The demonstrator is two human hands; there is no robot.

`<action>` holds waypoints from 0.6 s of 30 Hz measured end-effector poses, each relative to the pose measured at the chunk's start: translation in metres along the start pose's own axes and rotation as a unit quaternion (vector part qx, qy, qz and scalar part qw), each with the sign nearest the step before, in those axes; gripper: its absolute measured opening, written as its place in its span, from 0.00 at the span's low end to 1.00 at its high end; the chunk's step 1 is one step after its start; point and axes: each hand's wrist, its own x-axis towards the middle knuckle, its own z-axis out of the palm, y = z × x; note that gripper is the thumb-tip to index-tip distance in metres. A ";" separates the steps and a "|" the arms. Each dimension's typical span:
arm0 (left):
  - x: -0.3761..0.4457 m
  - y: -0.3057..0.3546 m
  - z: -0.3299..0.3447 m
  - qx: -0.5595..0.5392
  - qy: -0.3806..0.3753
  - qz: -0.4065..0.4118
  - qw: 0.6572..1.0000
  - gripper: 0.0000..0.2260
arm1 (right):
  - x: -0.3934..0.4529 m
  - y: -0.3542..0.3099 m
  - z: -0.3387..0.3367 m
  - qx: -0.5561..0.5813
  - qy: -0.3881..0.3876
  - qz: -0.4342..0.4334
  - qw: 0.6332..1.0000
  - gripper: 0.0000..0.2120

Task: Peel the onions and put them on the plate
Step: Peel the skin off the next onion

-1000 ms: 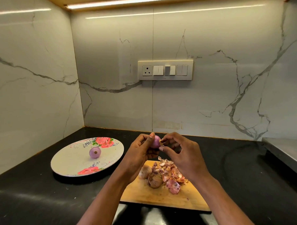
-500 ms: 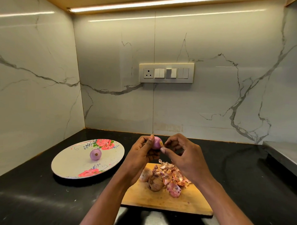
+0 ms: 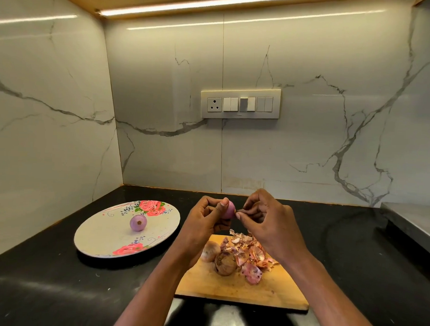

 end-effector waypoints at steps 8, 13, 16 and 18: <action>0.001 -0.002 0.002 0.026 0.002 -0.001 1.000 0.17 | -0.001 -0.002 0.003 -0.041 -0.022 -0.004 0.999 0.16; 0.001 -0.001 0.001 0.025 -0.014 0.005 1.000 0.16 | 0.000 -0.003 0.003 -0.036 -0.017 0.018 0.999 0.18; -0.001 0.001 0.003 0.013 -0.022 0.006 1.000 0.16 | 0.002 -0.002 -0.002 0.004 -0.003 0.043 0.999 0.15; -0.002 0.003 0.003 -0.010 -0.015 0.007 1.000 0.17 | 0.003 0.001 -0.006 0.049 0.001 0.064 0.997 0.12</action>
